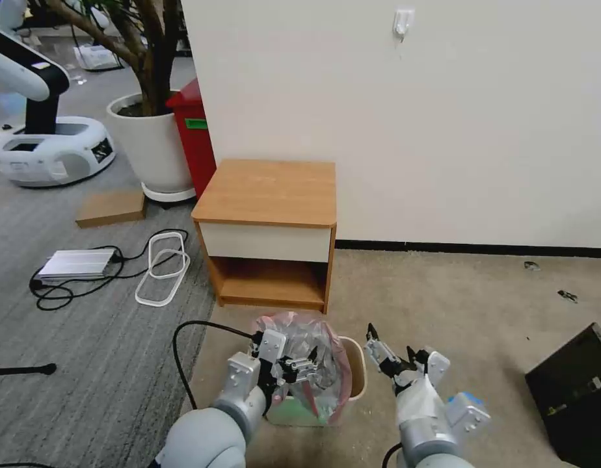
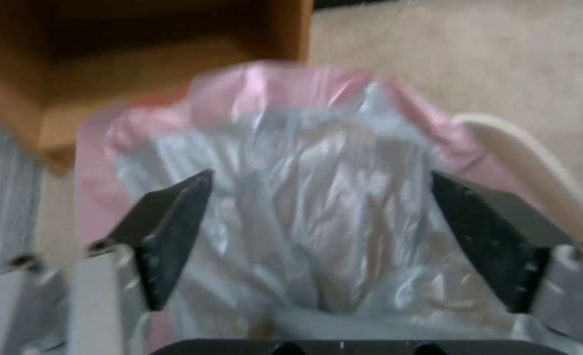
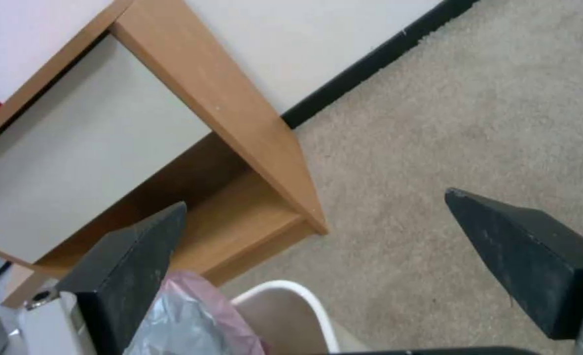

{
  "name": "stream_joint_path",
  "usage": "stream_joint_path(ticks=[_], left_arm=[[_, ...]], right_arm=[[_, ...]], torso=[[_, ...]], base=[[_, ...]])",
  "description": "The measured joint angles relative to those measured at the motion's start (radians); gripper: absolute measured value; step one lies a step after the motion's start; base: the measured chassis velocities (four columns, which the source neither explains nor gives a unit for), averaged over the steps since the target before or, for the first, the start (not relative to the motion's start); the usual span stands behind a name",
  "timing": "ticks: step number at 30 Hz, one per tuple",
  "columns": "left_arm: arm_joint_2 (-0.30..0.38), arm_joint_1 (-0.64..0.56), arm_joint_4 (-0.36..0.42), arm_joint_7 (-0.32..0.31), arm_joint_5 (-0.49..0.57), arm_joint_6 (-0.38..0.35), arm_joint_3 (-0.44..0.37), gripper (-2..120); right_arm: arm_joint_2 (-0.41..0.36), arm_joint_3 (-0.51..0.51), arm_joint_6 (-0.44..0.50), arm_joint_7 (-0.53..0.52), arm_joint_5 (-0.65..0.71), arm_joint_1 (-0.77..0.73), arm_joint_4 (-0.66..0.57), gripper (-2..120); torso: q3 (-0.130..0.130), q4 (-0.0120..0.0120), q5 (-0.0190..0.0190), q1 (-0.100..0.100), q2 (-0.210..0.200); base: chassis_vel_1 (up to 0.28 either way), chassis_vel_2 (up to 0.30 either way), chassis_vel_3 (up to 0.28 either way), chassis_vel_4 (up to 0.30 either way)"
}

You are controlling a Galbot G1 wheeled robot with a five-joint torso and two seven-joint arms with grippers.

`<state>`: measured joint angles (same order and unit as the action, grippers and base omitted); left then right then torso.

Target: Pick up the garbage bag from the table and place it over the trash can.

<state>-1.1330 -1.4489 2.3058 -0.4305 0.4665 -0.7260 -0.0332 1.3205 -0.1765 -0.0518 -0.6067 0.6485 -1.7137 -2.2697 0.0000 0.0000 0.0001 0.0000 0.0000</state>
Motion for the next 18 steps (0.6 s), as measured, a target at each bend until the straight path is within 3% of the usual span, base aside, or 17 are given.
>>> stream_joint_path(ticks=[10,18], left_arm=[[-0.009,-0.007,-0.036,-0.077,0.034,-0.016,-0.023,50],[0.004,-0.056,-0.033,-0.097,0.031,-0.014,-0.091,47]], right_arm=[[-0.002,-0.015,0.019,-0.001,0.002,-0.018,-0.021,100],[-0.002,-0.018,0.024,-0.002,0.002,-0.014,-0.016,100]], torso=[[0.0,-0.0001,-0.0002,0.0,0.0],[0.0,0.0,-0.0002,0.0,0.0]], base=[[0.0,0.0,0.0,0.0],[0.0,0.0,0.0,0.0]])
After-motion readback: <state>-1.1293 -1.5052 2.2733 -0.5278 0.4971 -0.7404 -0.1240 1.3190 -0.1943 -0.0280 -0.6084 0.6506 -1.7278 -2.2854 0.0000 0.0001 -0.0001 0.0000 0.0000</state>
